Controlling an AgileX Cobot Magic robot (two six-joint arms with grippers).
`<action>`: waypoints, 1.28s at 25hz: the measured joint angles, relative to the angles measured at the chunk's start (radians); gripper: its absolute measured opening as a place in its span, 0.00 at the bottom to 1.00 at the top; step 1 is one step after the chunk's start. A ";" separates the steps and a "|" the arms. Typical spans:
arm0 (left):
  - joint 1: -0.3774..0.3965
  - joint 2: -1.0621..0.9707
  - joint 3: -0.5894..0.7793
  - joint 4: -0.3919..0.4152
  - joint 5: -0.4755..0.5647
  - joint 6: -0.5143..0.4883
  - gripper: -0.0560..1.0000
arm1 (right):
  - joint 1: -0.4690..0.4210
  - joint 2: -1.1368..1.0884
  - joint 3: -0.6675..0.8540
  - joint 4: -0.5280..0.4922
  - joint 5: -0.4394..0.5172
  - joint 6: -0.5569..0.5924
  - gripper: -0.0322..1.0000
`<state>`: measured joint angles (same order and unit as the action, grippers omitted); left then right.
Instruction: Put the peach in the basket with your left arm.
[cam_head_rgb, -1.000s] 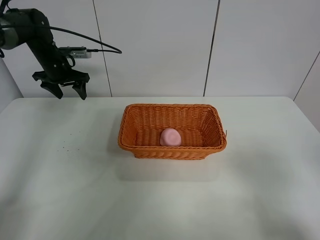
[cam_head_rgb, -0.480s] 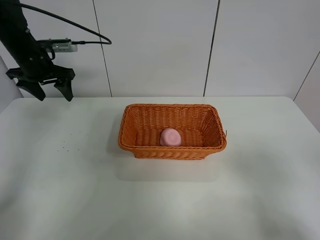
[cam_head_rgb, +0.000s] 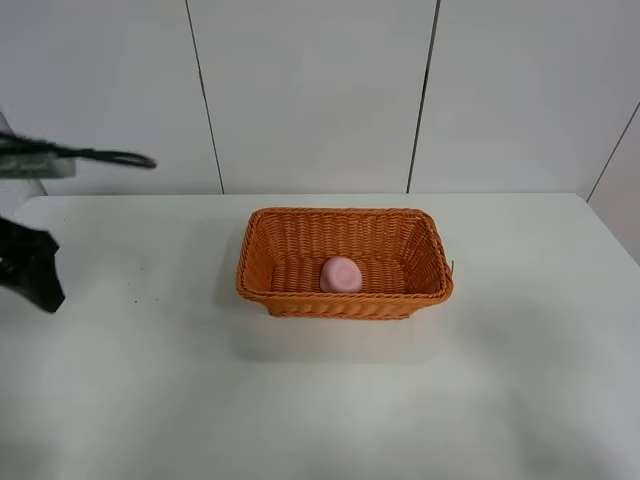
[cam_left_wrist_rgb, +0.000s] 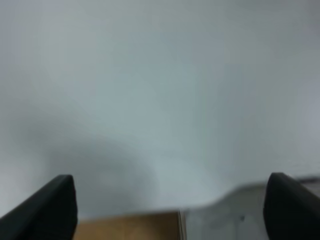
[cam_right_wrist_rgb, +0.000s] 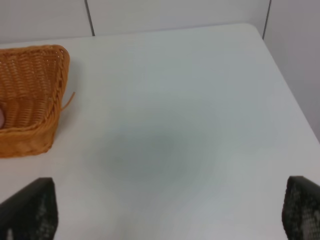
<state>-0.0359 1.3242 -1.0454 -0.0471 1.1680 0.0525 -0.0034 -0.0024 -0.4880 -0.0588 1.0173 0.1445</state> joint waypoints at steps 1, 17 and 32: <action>0.000 -0.051 0.053 0.000 0.000 0.000 0.87 | 0.000 0.000 0.000 0.000 0.000 0.000 0.70; 0.000 -0.947 0.547 0.004 -0.112 0.000 0.86 | 0.000 0.000 0.000 0.000 0.000 0.000 0.70; 0.000 -1.330 0.551 0.004 -0.111 -0.003 0.86 | 0.000 0.000 0.000 0.000 0.000 0.000 0.70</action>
<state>-0.0359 -0.0054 -0.4940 -0.0431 1.0568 0.0497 -0.0034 -0.0024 -0.4880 -0.0588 1.0173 0.1445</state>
